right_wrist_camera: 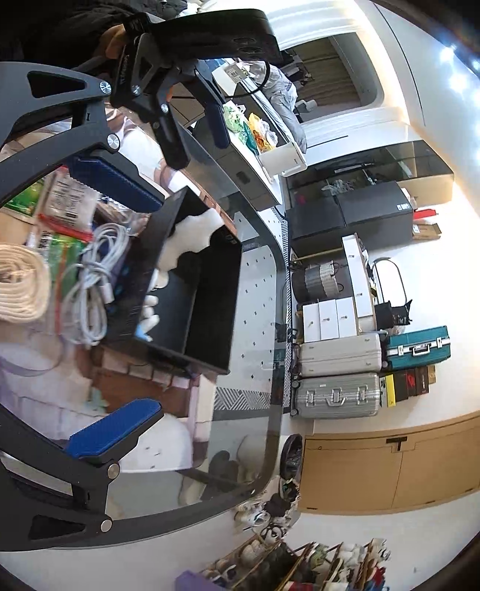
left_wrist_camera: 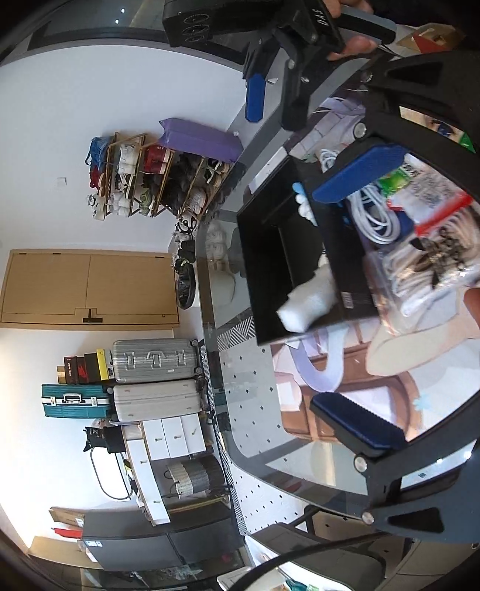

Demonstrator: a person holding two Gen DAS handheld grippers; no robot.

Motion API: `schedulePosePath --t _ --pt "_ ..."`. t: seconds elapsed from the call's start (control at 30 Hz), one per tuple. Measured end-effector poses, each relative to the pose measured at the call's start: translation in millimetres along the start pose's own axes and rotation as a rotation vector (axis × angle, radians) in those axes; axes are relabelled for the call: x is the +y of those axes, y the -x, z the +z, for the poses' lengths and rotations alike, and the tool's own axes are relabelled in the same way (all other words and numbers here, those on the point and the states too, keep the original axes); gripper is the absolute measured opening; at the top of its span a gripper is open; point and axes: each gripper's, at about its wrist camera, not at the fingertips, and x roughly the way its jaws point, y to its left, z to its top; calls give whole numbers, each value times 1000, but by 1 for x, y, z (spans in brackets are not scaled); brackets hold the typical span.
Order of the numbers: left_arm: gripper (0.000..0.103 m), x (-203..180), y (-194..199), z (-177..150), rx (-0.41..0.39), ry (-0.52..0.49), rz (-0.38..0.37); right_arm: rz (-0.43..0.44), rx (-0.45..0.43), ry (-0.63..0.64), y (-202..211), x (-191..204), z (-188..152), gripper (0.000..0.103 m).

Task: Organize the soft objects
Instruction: 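Withdraw both open grippers from the black box back over the pile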

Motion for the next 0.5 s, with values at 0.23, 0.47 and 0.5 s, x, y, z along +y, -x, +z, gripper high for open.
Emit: schedulePosePath --t 0.23,0.47,0.5 --pt "103 -4 17 -19 12 -16 12 -10 20 -34 15 1 -30 102" --pt "103 -7 27 -32 11 1 -1 -24 42 -27 20 10 -47 102" --pt "103 -8 29 -34 14 1 -3 -29 42 -24 22 11 -49 102"
